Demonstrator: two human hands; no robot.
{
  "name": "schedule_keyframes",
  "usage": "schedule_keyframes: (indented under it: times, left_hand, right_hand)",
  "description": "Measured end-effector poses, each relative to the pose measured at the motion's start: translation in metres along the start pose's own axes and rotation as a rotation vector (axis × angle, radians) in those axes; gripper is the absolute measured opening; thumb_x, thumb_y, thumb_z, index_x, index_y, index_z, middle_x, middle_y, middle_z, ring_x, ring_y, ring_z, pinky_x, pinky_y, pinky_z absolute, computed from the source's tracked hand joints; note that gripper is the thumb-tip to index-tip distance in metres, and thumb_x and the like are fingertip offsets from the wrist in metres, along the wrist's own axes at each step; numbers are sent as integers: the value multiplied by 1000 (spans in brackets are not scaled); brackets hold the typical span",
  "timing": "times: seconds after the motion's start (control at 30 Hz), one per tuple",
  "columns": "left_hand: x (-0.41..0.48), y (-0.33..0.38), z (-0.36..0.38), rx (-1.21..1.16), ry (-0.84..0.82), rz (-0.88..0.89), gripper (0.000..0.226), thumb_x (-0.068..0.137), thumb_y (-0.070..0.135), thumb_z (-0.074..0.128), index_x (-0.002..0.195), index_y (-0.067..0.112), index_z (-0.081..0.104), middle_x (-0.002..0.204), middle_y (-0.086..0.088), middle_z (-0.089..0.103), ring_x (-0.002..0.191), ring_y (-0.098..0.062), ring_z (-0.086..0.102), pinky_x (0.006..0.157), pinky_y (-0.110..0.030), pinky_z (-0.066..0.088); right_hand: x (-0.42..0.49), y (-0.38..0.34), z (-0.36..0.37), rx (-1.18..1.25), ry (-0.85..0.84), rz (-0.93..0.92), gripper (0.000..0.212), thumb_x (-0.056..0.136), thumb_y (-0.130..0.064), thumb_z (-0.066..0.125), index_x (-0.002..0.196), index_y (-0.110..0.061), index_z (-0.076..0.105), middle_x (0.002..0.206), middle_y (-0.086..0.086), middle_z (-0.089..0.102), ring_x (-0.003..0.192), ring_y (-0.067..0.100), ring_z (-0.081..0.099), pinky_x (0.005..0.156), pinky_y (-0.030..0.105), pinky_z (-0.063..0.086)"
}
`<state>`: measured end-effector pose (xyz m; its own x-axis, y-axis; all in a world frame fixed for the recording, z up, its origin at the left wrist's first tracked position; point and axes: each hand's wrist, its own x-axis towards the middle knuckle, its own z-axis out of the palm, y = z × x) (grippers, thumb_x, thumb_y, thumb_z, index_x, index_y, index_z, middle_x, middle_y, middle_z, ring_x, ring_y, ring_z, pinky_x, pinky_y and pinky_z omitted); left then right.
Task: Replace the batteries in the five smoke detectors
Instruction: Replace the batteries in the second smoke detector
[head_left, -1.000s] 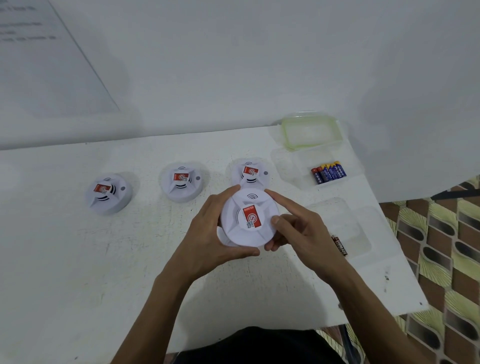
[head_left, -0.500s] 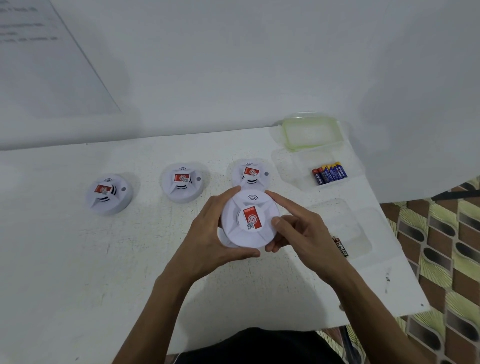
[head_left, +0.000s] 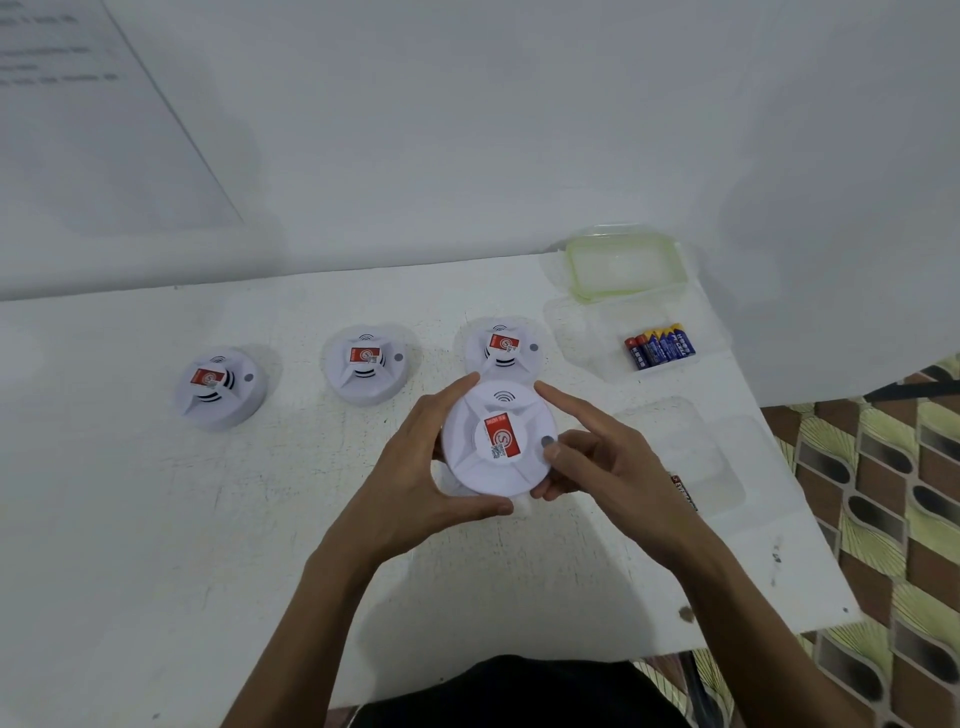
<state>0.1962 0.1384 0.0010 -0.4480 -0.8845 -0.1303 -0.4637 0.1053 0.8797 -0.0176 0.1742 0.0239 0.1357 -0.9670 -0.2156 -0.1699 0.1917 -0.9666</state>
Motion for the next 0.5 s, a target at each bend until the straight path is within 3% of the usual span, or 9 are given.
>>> schedule_keyframes:
  times: [0.17, 0.37, 0.5]
  left_hand:
    - [-4, 1, 0, -20, 30, 14, 101, 62, 36, 87, 136, 56, 20, 132, 32, 37, 117, 16, 41, 88, -4, 39]
    - [-2, 7, -1, -40, 31, -17, 101, 62, 36, 87, 135, 57, 21, 129, 36, 36, 116, 18, 40, 87, -3, 38]
    - [-2, 7, -2, -35, 34, -19, 101, 62, 35, 87, 136, 54, 21, 134, 28, 38, 116, 17, 41, 87, -4, 38]
  right_hand:
    - [-3, 0, -5, -58, -90, -9, 74, 87, -2, 68, 146, -36, 37, 99, 9, 70, 87, 29, 66, 83, 34, 58]
    - [-4, 3, -6, -77, -75, -12, 76, 87, -4, 70, 145, -38, 36, 98, 10, 69, 90, 29, 66, 87, 41, 57]
    - [-3, 4, -6, -97, -70, -13, 75, 87, -6, 70, 144, -40, 37, 98, 8, 69, 91, 26, 67, 88, 39, 57]
